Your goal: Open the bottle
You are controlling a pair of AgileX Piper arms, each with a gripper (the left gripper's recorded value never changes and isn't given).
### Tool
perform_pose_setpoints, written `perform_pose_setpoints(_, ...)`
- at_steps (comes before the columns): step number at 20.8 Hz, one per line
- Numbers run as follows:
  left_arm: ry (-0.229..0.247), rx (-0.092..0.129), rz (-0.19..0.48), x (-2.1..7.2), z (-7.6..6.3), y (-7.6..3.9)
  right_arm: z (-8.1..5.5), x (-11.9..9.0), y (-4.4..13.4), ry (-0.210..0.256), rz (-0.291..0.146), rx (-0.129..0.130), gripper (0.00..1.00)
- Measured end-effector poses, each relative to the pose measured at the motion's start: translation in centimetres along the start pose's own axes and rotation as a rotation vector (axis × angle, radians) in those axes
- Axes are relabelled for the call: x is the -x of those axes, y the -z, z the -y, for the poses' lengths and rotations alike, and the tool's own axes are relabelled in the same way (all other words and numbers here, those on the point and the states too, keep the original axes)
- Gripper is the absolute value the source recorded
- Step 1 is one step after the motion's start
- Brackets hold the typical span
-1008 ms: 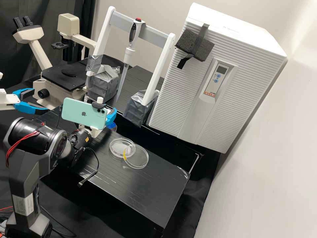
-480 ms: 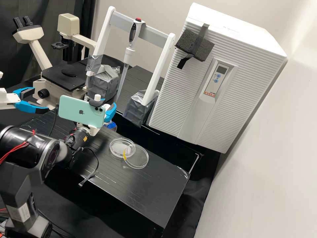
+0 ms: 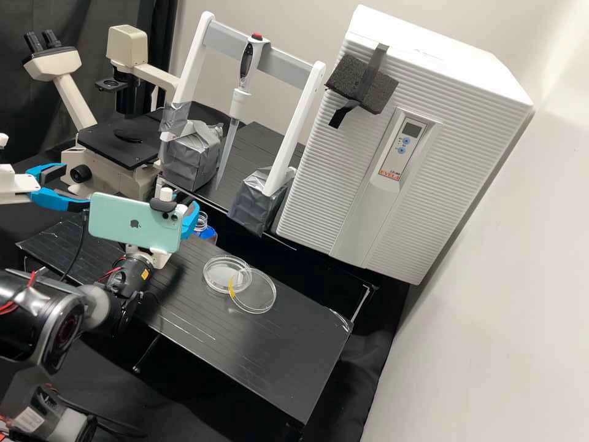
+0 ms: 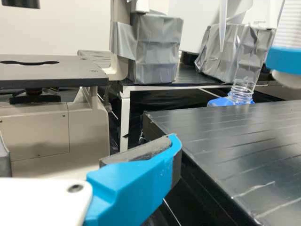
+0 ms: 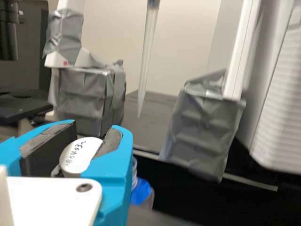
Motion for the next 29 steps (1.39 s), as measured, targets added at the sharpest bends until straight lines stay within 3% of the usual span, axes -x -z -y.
perform_pose_setpoints(6,-0.008,-0.002,0.003,-0.18,-0.2,0.0,0.9,0.7,-0.6,0.070,0.040,0.008,0.00)
perform_pose_setpoints(10,-0.008,-0.002,0.003,-0.18,-0.2,0.0,1.3,0.8,-0.3,0.092,0.030,0.011,0.00)
perform_pose_setpoints(19,-0.008,-0.002,0.003,-0.18,-0.2,0.0,2.0,0.6,-0.3,0.129,0.025,0.014,0.00)
perform_pose_setpoints(29,-0.013,0.004,-0.008,-0.19,-0.2,0.0,2.1,0.6,-0.2,0.125,0.029,0.011,0.00)
